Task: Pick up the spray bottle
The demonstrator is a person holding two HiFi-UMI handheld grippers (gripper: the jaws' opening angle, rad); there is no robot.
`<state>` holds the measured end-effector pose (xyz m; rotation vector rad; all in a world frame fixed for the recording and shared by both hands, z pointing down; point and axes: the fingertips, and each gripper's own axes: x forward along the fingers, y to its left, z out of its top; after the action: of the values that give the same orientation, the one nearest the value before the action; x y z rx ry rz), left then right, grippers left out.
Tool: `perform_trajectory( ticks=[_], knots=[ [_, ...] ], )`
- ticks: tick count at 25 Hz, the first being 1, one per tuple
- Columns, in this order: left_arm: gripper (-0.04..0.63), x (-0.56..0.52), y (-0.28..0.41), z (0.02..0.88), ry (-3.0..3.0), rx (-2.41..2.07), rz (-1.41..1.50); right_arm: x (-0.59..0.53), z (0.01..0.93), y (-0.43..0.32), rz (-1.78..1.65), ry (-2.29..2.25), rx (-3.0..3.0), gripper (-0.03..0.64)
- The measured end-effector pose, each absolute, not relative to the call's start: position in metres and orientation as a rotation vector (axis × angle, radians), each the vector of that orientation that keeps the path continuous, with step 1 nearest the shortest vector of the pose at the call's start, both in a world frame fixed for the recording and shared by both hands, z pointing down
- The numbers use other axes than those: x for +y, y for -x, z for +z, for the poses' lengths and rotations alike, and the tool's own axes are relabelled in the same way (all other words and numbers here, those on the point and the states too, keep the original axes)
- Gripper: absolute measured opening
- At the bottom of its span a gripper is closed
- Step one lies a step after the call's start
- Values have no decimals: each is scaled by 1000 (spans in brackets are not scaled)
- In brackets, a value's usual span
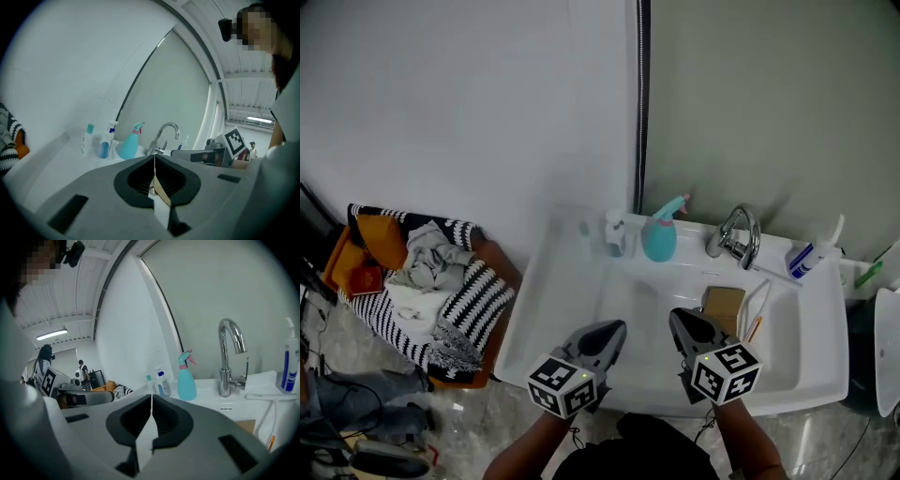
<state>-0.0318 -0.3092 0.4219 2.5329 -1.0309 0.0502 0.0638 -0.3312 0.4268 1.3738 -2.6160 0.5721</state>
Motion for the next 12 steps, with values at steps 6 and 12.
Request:
perform_trajectory(
  ticks=[6, 12],
  knots=[
    [8, -340, 29, 420, -2540, -1046, 45, -361, 434, -66, 578, -1361, -2592, 8],
    [8, -369, 27, 421, -2535, -1055, 46, -391, 439, -68, 548, -1376, -2568, 8]
  ],
)
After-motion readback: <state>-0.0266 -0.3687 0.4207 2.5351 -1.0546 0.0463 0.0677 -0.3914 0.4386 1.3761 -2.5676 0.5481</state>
